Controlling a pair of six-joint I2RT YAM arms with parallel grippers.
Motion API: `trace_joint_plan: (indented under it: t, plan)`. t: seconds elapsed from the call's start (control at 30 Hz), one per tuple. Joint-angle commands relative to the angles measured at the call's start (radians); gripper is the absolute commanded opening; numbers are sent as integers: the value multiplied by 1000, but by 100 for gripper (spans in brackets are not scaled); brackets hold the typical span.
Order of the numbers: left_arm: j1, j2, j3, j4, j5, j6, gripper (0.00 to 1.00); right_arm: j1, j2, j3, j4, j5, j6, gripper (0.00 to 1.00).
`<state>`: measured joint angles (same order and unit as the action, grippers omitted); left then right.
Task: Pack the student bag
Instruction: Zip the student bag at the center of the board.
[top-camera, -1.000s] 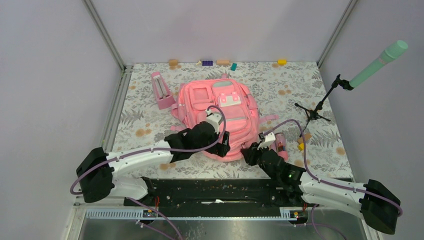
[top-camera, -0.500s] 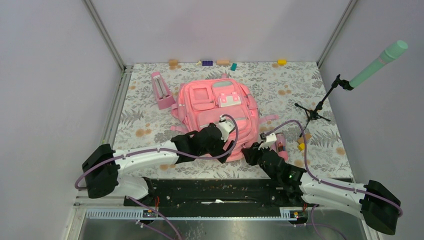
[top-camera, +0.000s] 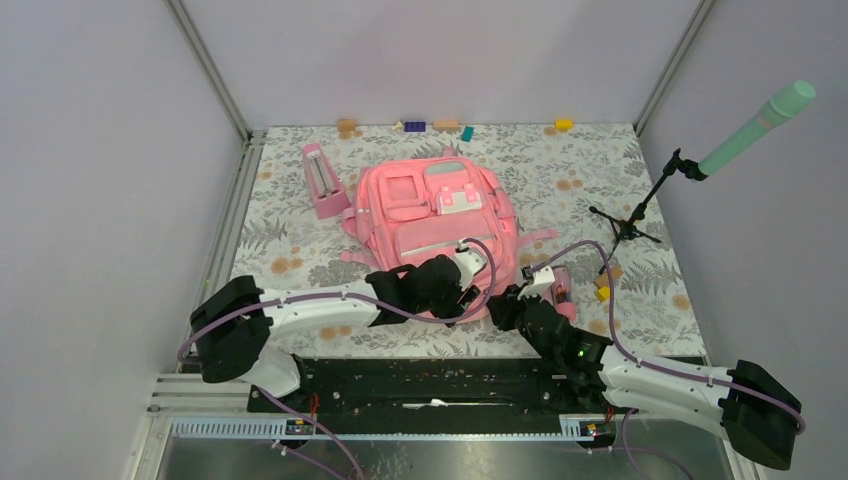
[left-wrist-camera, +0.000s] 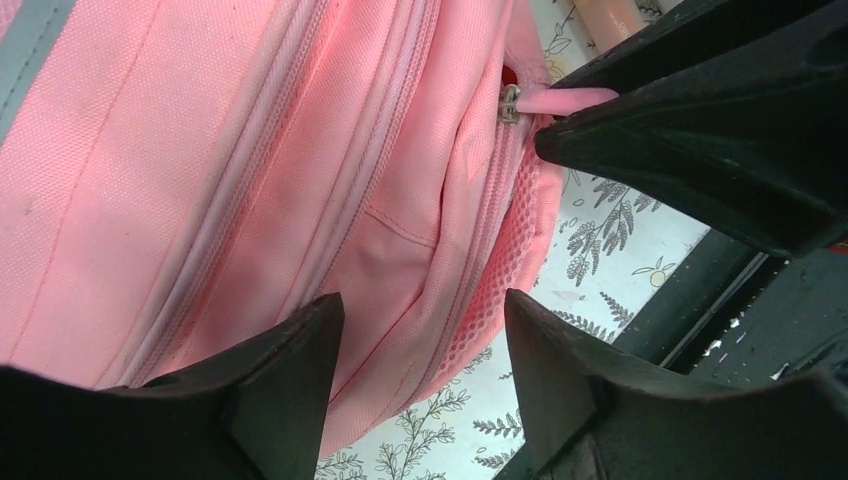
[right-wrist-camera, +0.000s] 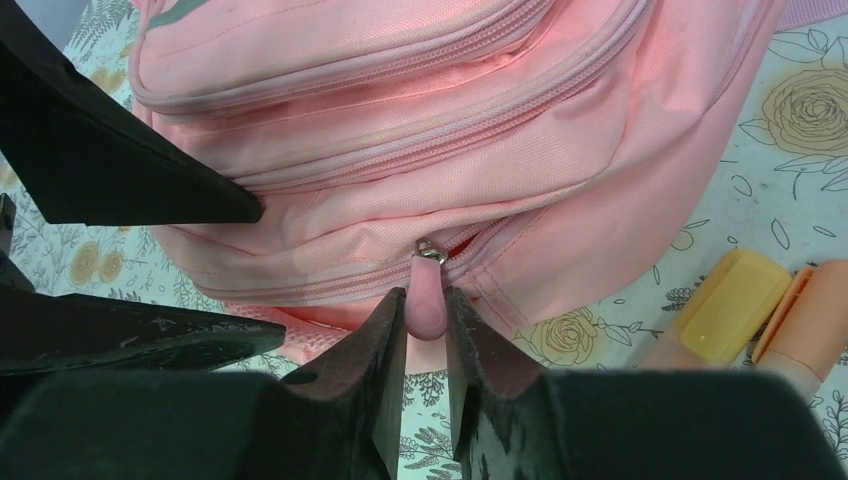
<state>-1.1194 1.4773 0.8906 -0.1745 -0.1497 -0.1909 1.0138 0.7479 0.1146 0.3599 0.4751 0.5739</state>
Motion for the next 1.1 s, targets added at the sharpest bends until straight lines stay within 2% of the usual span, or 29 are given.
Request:
trace_joint_plan:
  t: [0.0,0.13,0.27,0.6,0.8,1.07]
  plan:
    - [-7,32,50,21,-42,2,60,-1,-7,-12,33,67,6,0]
    - [-12,39,47,19,-97,-8,28,-1,-10,-13,34,70,13,0]
    - [-16,35,48,1,-116,-14,1,-2,-13,-1,-5,100,43,0]
    - [-17,-57,19,-75,-191,-73,0,-10,4,82,-193,168,70,0]
    - [-17,-121,-22,-61,-199,-116,0,-43,-12,79,-220,182,51,0]
    - [-17,-183,-62,-62,-226,-147,0,-120,-14,71,-179,97,5,0]
